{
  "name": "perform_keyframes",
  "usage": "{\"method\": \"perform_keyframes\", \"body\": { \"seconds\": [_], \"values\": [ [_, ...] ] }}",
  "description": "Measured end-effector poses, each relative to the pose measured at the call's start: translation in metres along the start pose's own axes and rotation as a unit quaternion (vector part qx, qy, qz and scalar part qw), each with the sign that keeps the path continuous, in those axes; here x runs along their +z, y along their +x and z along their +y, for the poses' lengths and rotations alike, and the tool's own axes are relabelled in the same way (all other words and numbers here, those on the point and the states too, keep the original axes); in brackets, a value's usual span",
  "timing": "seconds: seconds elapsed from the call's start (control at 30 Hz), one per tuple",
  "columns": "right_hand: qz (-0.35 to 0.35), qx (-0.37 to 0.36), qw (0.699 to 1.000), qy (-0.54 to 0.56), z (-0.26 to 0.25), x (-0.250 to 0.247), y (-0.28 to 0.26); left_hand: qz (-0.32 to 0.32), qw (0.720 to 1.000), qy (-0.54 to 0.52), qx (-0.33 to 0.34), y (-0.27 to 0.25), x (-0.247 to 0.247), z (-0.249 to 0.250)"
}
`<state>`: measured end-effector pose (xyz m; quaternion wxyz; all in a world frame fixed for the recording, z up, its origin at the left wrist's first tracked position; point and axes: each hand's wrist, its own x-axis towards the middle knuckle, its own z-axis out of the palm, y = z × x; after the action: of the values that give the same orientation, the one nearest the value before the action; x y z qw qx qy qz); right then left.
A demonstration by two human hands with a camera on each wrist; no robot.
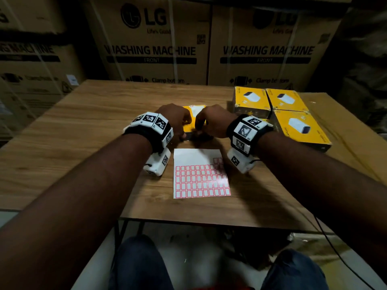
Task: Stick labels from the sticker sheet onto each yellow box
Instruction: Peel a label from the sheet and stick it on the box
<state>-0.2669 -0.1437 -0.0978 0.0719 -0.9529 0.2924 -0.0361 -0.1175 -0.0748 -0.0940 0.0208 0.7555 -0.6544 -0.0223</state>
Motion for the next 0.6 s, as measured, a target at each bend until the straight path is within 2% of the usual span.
{"method": "perform_keyframes", "body": {
  "seconds": [0.17, 0.6],
  "values": [
    [-0.012, 0.015, 1.000, 0.006, -0.0019, 0.0040, 0.0036, 0.001, 1.000, -0.015, -0.007, 0.0000, -0.0016, -0.0004],
    [0.019, 0.019, 1.000, 0.009, -0.0066, 0.0093, 0.0041, -0.011, 1.000, -0.012, -0.010, 0.0069, 0.0006, -0.0048]
  ]
}}
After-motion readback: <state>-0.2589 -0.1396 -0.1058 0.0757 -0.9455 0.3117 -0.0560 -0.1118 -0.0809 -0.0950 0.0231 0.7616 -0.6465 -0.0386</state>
